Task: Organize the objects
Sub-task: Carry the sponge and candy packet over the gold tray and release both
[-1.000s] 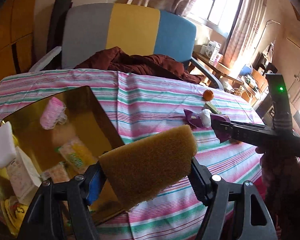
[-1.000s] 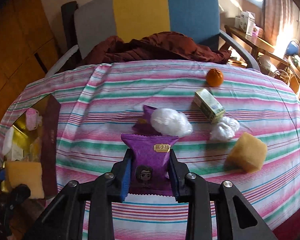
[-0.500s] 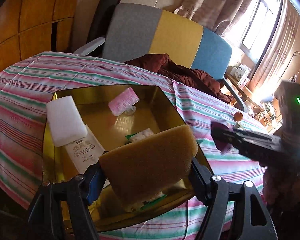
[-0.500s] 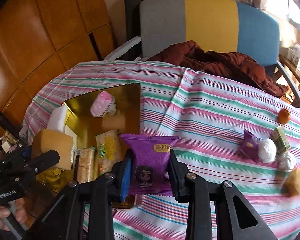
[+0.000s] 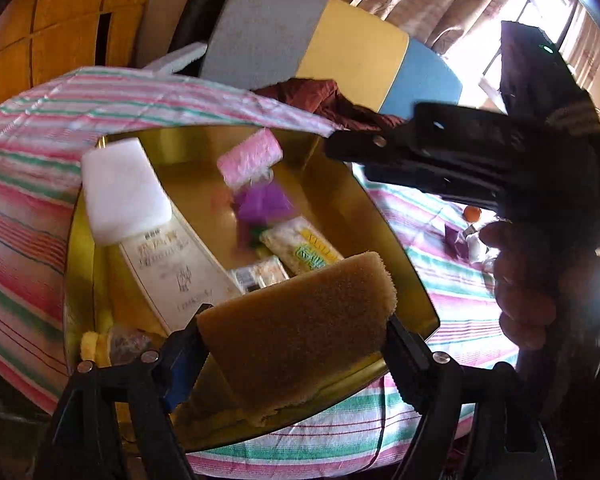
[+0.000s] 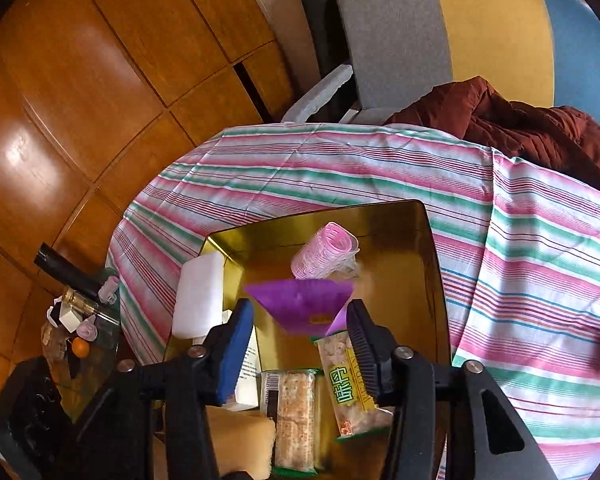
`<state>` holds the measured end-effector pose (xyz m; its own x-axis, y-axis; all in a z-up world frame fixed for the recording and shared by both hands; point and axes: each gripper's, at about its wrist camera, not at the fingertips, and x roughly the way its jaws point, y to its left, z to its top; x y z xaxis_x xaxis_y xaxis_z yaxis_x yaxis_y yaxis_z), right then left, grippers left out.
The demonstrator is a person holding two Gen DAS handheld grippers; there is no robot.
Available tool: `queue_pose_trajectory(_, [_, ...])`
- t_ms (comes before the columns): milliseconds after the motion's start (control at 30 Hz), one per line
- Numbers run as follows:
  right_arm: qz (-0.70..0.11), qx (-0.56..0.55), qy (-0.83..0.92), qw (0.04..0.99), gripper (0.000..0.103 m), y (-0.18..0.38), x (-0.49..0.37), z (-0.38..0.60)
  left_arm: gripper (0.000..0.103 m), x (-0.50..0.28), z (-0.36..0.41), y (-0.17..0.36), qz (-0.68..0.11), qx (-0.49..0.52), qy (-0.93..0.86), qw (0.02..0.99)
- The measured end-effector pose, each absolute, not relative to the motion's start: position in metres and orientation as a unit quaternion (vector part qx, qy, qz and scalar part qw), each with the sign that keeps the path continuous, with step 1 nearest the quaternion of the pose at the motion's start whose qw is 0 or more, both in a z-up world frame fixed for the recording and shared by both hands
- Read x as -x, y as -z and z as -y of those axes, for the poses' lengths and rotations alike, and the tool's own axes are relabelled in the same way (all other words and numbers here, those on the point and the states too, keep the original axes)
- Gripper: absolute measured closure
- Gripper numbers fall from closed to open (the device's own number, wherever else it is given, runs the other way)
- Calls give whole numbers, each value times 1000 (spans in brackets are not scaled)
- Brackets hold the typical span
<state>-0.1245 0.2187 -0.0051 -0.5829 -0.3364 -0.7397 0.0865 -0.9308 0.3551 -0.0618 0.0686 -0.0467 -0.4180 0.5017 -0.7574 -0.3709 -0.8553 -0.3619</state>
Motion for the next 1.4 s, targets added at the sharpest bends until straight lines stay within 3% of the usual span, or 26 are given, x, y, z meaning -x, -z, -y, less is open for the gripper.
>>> queue_pose_trajectory(433, [121,-463,874,78,34,31,86,-228,16,50,-73,40,24,451,-858,243])
queue_pose_trajectory(567, [110,-458,879,67,27,31,72,-229,0,47,-71,34,7,430,-869,244])
queue_pose_trajectory(833, [115,-453,883,46,24,35,50,-237,0,55,-57,24,36,425,-875,228])
queue_pose_trajectory(967, [130,-451,882,33,23,37,39,-248,10,52,-37,17,43,409,-896,166])
queue_pose_trajectory(1133, [133,-446,885,16,20,39,27,-254,12,43,-36,14,23,398,-907,139])
queue_pose_trajectory(1267, [96,-430,897,-5,17,33,18,-247,12,38,-45,11,16,389,-911,135])
queue_pose_trajectory(1400, [60,-414,908,-10,8,27,11,-237,12,32,-54,7,-3,376,-918,128])
